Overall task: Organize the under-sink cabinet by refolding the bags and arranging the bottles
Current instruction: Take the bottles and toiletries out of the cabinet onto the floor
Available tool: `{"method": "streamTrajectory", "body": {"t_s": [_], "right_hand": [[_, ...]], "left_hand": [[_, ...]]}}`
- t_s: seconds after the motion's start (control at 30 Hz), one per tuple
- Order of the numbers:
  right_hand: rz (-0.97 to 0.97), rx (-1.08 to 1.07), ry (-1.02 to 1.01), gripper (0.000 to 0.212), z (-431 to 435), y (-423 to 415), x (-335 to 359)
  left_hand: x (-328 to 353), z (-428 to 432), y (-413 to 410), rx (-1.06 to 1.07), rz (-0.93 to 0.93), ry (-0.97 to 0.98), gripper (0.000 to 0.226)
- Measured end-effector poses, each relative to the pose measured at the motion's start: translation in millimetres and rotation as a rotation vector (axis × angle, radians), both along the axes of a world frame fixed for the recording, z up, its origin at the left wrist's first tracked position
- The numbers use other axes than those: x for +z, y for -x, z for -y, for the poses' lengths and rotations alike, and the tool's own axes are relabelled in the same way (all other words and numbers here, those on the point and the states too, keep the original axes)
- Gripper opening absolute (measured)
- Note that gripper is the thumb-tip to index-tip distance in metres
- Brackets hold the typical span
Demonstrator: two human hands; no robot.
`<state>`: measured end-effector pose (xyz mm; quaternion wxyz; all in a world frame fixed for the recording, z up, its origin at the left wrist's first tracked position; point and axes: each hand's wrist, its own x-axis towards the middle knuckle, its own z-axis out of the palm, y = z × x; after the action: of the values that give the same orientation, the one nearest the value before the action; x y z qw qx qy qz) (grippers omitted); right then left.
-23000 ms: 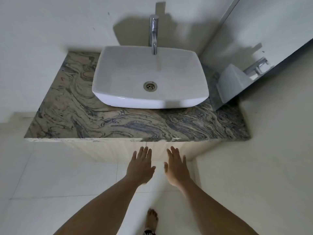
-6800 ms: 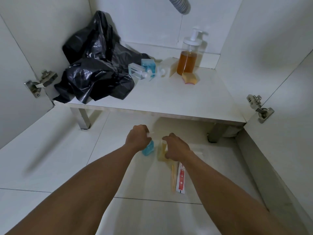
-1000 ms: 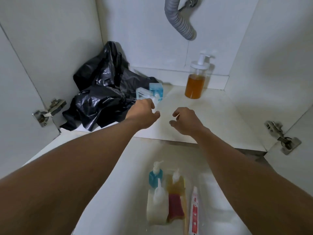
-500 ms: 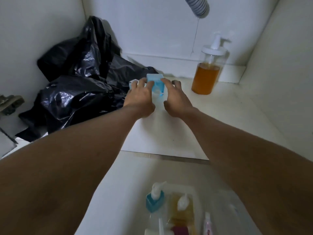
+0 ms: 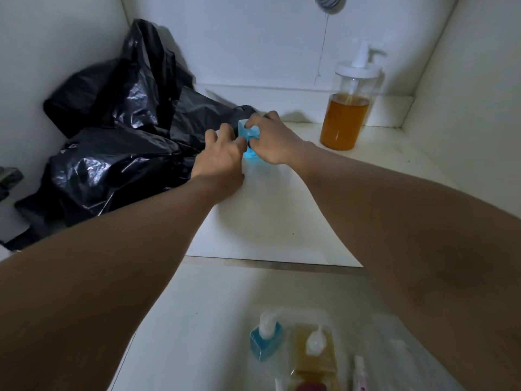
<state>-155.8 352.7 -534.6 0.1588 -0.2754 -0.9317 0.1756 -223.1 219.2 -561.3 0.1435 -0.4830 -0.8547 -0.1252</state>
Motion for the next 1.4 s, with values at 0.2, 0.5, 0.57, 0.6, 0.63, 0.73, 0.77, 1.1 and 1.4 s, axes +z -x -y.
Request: {"method": "streamTrajectory", "body": {"t_s": [0.2, 0.5, 0.57, 0.6, 0.63, 0.73, 0.77, 1.1, 1.4], "right_hand": [[-0.054, -0.182, -0.099, 0.042, 13, 5, -11], [-0.195, -0.303, 0.089, 0.065, 32, -60, -11], [-0.261, -0.33, 0.205, 0.08, 37, -80, -9], [-0.27, -0.332, 0.243, 0.083, 40, -90, -7], [-0.257, -0.328, 0.262, 0.083, 43, -101, -5], [-0.198, -0.303, 0.258, 0.078, 55, -133, 0], [-0.179, -0.31, 0.254, 0.077, 57, -142, 1], [0.031, -0.406, 0.324, 0.074, 91, -272, 49], [0.418, -0.533, 0.425, 0.069, 149, -402, 27]], "left_hand": [[5, 11, -9, -0.019, -0.02, 0.021, 0.051], [12, 31, -35, -0.148, -0.04, 0.036, 0.052], [14, 36, -44, -0.16, 0.03, -0.009, 0.053], [17, 39, -51, -0.163, 0.076, -0.04, 0.053], [20, 41, -59, -0.163, 0.132, -0.072, 0.052], [35, 48, -84, -0.121, 0.281, -0.116, 0.053], [41, 49, -92, -0.109, 0.315, -0.116, 0.054], [86, 60, -195, -0.176, 0.558, -0.172, 0.053], [56, 85, -329, -0.535, 0.609, 0.078, 0.042]]}}
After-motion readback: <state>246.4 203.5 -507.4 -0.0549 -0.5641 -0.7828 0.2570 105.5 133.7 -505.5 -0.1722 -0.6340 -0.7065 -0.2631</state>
